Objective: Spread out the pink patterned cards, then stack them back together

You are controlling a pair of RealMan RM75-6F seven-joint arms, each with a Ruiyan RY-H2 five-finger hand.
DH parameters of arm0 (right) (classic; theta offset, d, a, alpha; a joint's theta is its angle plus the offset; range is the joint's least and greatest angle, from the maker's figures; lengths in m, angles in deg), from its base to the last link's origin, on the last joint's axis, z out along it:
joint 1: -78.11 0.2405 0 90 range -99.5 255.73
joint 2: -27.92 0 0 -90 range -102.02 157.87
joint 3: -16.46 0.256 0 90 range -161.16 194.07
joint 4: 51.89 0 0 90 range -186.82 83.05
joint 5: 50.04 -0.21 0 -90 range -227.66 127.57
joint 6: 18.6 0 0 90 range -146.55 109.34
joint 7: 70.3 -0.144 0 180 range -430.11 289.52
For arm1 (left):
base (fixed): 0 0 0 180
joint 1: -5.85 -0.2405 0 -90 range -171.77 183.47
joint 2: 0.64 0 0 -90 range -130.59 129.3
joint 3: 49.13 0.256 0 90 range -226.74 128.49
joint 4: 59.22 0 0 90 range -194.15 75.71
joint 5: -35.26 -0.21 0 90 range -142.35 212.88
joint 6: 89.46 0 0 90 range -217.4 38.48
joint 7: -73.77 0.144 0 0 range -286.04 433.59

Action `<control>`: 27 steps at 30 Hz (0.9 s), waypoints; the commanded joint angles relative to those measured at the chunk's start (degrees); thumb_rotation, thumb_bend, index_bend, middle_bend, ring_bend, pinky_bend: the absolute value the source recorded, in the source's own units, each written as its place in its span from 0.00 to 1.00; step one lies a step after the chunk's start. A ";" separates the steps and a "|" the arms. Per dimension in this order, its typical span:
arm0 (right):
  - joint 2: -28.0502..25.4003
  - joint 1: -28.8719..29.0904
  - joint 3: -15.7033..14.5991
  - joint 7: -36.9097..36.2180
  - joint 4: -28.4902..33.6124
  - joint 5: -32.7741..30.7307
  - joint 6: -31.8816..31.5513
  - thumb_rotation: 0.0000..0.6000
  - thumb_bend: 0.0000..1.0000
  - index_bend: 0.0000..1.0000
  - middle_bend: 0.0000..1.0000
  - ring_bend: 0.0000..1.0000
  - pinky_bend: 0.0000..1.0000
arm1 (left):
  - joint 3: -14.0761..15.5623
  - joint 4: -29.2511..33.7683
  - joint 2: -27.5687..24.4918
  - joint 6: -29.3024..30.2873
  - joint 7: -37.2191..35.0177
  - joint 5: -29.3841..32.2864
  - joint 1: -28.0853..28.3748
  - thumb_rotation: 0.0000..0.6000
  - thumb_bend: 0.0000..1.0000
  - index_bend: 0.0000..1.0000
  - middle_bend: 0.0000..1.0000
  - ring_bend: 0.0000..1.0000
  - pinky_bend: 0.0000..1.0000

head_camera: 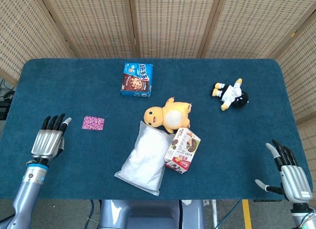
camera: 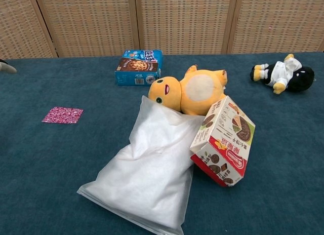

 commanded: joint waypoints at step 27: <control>0.33 0.43 -0.32 -1.15 -0.41 0.09 0.76 1.00 0.11 0.04 0.00 0.00 0.00 | 2.34 -19.08 19.08 0.92 15.46 22.74 15.82 1.00 0.84 0.12 0.00 0.00 0.00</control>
